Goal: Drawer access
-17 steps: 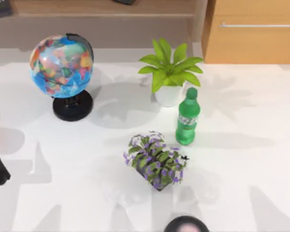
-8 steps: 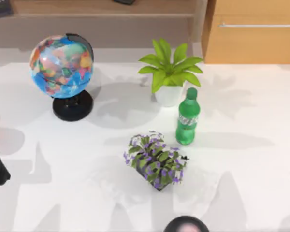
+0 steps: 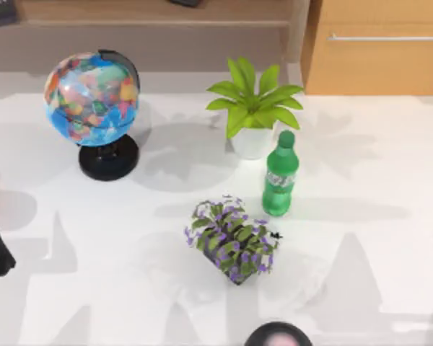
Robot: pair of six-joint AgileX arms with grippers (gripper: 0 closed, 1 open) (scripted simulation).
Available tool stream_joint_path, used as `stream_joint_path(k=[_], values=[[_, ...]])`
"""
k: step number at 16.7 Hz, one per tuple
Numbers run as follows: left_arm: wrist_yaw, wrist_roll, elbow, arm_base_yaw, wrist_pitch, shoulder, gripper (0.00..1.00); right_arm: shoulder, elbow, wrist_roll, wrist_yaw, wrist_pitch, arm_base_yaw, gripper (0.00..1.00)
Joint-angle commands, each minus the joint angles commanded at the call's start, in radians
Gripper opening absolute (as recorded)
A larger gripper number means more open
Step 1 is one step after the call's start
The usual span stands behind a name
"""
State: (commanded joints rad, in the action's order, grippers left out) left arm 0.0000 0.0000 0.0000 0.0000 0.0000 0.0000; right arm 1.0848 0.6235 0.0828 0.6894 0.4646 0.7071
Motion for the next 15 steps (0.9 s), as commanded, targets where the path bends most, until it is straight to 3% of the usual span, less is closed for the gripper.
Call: stream_joint_path(k=[4,12,15], values=[[0.0,0.0,0.0,0.0,0.0,0.0,1.0,0.246,0.071,0.259,-0.167,0.163,-0.143,1.0],[0.0,0.0,0.0,0.0,0.0,0.0,1.0,0.81,0.252,1.053,-0.61,0.591,-0.569,1.0],[0.0,0.0,0.0,0.0,0.0,0.0,1.0,0.981,0.291,1.284,-0.756,0.71,-0.725,1.0]])
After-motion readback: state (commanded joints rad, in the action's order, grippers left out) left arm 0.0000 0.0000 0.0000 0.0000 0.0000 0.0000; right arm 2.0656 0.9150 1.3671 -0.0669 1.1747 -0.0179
